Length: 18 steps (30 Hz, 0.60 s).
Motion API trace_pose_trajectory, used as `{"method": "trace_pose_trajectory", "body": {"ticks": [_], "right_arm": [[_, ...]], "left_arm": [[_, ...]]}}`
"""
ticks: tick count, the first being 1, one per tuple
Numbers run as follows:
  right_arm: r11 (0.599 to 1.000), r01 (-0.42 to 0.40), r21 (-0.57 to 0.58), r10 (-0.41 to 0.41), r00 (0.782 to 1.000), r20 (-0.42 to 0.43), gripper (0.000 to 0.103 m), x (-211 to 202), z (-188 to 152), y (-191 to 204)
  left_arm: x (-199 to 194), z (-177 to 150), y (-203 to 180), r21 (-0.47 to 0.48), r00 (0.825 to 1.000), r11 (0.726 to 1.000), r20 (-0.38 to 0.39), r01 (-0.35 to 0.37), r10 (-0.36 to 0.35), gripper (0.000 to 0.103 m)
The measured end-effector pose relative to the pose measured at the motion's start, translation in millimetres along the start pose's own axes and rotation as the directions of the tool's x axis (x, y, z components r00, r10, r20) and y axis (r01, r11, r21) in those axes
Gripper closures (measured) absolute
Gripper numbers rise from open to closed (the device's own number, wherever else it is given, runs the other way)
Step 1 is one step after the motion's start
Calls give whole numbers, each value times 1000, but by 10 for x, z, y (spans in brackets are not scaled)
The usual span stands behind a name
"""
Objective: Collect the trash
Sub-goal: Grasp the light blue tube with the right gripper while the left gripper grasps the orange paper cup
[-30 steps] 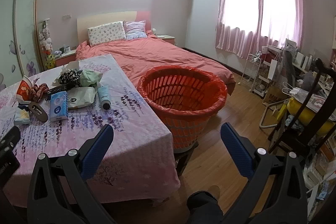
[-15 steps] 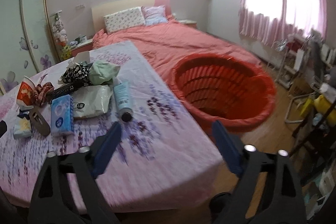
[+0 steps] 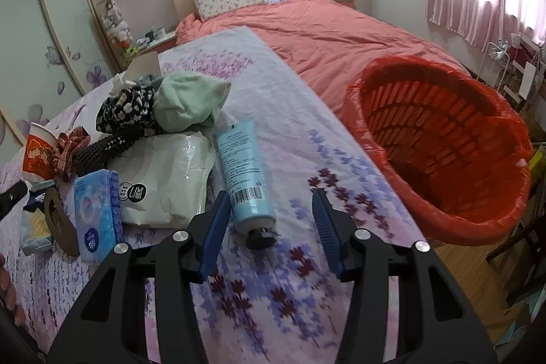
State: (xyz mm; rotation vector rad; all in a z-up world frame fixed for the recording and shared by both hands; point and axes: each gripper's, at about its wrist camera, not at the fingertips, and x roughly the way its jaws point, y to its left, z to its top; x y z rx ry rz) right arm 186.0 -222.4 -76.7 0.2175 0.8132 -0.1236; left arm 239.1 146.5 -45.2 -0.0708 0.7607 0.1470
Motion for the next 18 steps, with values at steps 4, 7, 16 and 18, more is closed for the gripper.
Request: {"method": "trace_pose_trajectory", "body": {"ticks": [4,7,16,18], "right_arm": [[1000,2,-9,-2,1000,-16,56,15,9,29],[1000,6,-16,-7,1000,-18,59,71,53,54],[1000,15,-24,-15,1000,-23,67,203,182,115],[1000,19,-17,-20,1000,-18,67,225,211,116]], "left_arm": [[168,90,3,9,1000,1000,-10,-3,4,13],[306,145,27,-1,999,1000,-39,4,-4,20],[584,317,132,-37,996,999,-84,39,-42,40],[624,334,146,-37,995,998,-93,41,-44,46]]}}
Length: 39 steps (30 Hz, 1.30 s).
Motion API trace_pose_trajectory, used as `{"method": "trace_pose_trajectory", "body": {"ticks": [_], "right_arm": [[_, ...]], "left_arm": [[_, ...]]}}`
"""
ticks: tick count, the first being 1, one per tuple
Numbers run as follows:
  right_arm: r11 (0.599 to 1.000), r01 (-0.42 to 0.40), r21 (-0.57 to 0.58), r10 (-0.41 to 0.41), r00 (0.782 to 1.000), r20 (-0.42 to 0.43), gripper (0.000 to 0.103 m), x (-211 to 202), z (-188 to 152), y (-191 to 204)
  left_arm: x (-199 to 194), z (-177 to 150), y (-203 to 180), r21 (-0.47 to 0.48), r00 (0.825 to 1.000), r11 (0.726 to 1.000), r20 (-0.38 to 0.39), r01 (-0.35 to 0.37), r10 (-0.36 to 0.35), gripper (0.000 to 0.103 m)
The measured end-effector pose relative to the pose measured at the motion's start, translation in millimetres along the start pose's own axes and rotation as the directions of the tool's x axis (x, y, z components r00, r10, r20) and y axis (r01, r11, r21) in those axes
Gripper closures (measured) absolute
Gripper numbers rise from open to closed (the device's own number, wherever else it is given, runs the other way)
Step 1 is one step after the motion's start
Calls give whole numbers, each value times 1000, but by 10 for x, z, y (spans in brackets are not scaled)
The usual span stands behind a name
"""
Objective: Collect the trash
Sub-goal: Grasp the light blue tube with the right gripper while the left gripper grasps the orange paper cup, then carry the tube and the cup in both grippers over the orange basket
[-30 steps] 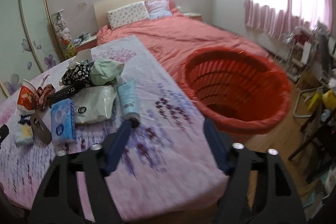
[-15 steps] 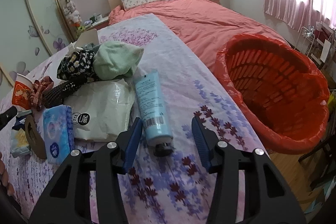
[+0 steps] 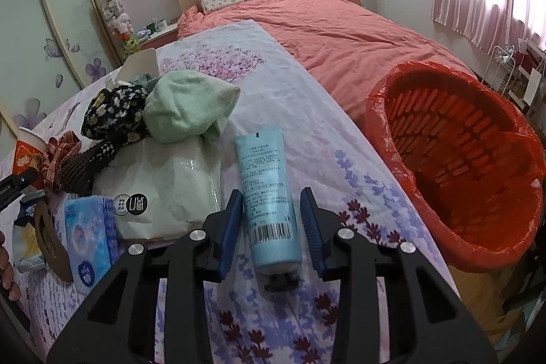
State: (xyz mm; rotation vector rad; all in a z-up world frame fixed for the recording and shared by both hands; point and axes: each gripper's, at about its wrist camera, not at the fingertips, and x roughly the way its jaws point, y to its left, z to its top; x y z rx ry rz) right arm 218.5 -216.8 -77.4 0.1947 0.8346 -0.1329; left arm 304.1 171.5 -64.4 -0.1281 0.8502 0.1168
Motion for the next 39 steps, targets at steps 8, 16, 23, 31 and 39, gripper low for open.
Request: {"method": "trace_pose_trajectory", "body": {"ticks": [8,16,23,31,39], "right_arm": [[1000,12,-7,-12,1000,-18,72,28,44,0],[1000,10,-24,-11,1000,-15,73,38,53,32],[999,-7,-34,9,999,33,73,-129,136,62],[998,-36,-46,41,993,114,73,-382,242,65],[997,-52,-63,58,995,83,73,-242,264,95]], "left_arm": [[145,80,123,-19,1000,1000,-27,9,-10,54],[159,86,148,-10,999,1000,-21,28,-28,69],[-77,116,145,3,999,1000,22,31,-31,69],[-464,131,-12,29,996,998,65,64,-66,69],[-678,111,-234,65,992,994,88,89,-94,69]]}}
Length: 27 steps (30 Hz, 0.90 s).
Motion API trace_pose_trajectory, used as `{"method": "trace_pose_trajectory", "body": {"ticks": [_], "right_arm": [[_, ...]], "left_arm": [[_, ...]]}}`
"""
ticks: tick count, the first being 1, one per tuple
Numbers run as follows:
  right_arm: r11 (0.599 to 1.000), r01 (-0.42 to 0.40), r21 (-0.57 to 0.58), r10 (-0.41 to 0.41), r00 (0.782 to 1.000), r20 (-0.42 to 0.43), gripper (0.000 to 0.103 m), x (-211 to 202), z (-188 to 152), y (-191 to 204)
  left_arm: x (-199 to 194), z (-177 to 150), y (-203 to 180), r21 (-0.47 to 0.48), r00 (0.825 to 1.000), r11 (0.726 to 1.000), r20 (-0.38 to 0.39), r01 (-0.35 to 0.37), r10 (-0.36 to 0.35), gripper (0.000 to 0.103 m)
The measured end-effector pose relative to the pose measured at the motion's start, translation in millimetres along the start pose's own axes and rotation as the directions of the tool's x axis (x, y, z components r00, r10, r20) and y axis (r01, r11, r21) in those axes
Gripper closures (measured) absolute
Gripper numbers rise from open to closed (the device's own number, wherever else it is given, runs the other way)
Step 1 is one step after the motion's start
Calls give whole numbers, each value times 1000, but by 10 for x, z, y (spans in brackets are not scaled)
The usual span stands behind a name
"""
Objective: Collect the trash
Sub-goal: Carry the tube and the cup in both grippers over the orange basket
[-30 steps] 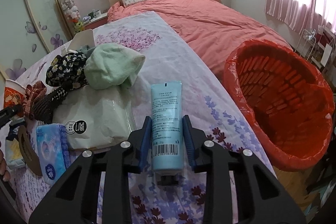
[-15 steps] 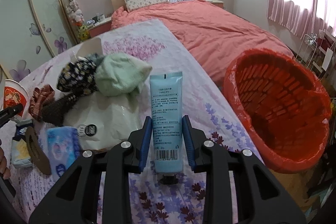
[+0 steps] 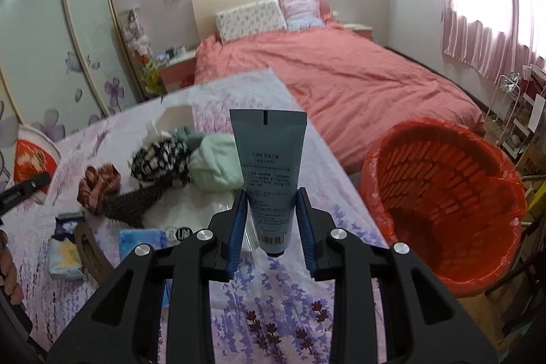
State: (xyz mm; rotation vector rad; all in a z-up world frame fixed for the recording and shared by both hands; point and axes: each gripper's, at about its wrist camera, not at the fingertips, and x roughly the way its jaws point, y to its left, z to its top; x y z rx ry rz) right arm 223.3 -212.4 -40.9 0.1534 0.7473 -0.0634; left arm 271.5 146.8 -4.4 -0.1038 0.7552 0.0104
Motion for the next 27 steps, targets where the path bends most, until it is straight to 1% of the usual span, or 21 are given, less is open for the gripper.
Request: {"method": "trace_pose_trajectory", "body": {"ticks": [1,2,4,7,8,10,12,15,16,21,22,23,24,27], "right_arm": [[1000,2,-1,-2,1000,-14,73,58,-12,13],[1000,12,-4,-12,1000,-1,73,93,-8,36],[1000,29,-7,-29,1000,-8,73,226,61,66],[999,37,14,-37,999,-40,73,430,129,73],[999,40,28,-38,997,-63,73,561,149,62],[998,35,47,-30,995,-90,73,698,143,24],[998,41,52,-35,994,-101,72,750,125,12],[998,27,55,-21,994,-105,68,692,68,-2],[998,28,49,-22,994,-106,64,671,37,10],[998,58,27,-54,992,-116,64,608,-64,64],[997,67,27,-63,991,-119,65,610,-67,67],[997,79,27,-75,990,-119,74,603,-73,62],[996,87,35,-82,989,-119,75,600,-66,45],[996,67,55,-61,992,-111,76,579,-60,-5]], "left_arm": [[-5,-2,-16,0,1000,1000,-2,2,-2,69],[-11,-8,-19,0,1000,1000,-4,4,-4,69],[-8,-11,10,-2,1000,1000,-7,5,-5,69],[6,-14,36,-6,1000,1000,-10,2,-2,69],[9,-9,44,-9,1000,1000,-10,2,-2,69],[15,-6,62,-14,1000,1000,-11,1,-1,69],[27,-11,77,-15,1000,1000,-12,-2,2,69],[36,-28,105,-15,1000,1000,-12,-5,5,69],[42,-34,106,-15,1000,1000,-13,-7,7,69],[62,-55,111,-21,1000,1000,-21,-6,5,69],[61,-61,111,-22,1000,1000,-23,-5,5,69],[60,-71,112,-24,1000,1000,-24,-5,4,69],[59,-78,114,-26,1000,1000,-25,-4,3,69],[59,-83,118,-25,1000,1000,-25,-4,3,69]]}}
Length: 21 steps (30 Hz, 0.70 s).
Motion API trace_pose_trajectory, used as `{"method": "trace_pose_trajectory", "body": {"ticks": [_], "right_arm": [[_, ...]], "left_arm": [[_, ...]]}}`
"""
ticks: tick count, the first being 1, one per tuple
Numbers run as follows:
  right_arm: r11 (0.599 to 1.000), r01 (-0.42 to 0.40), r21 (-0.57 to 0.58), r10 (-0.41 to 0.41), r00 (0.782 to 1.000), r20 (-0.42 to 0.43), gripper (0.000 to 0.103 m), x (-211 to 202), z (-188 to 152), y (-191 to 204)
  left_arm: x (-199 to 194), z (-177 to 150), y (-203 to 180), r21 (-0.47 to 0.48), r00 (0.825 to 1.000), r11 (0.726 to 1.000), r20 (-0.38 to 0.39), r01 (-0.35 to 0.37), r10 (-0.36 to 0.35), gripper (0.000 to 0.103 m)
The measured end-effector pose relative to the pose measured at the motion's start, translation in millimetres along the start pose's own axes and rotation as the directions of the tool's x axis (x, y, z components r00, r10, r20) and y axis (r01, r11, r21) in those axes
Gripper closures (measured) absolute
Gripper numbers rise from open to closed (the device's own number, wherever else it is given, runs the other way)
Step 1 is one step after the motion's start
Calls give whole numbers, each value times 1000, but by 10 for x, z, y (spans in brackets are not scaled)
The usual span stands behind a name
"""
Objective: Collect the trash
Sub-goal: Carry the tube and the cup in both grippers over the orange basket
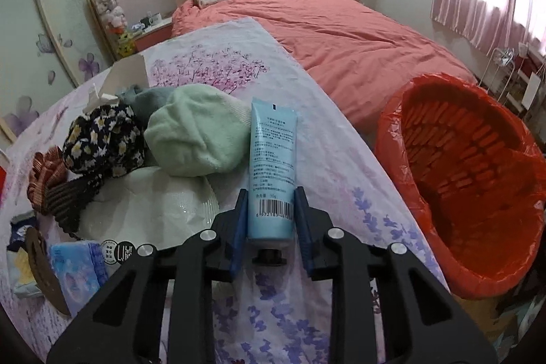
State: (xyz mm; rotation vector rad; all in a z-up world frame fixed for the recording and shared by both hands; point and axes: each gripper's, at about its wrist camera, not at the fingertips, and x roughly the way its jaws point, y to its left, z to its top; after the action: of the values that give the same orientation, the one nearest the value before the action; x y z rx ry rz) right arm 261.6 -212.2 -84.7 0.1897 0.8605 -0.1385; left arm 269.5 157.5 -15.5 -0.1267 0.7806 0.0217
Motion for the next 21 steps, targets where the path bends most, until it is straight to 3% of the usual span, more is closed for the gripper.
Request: {"method": "trace_pose_trajectory", "body": {"ticks": [8,21], "right_arm": [[997,-75,-34,78,991,106,77,-336,87,-14],[986,-154,-58,162,972,169,77,-714,113,29]], "left_arm": [[-89,-7,-58,11,1000,1000,16,13,-14,69],[-305,-9,-482,77,995,992,33,95,-98,69]]}}
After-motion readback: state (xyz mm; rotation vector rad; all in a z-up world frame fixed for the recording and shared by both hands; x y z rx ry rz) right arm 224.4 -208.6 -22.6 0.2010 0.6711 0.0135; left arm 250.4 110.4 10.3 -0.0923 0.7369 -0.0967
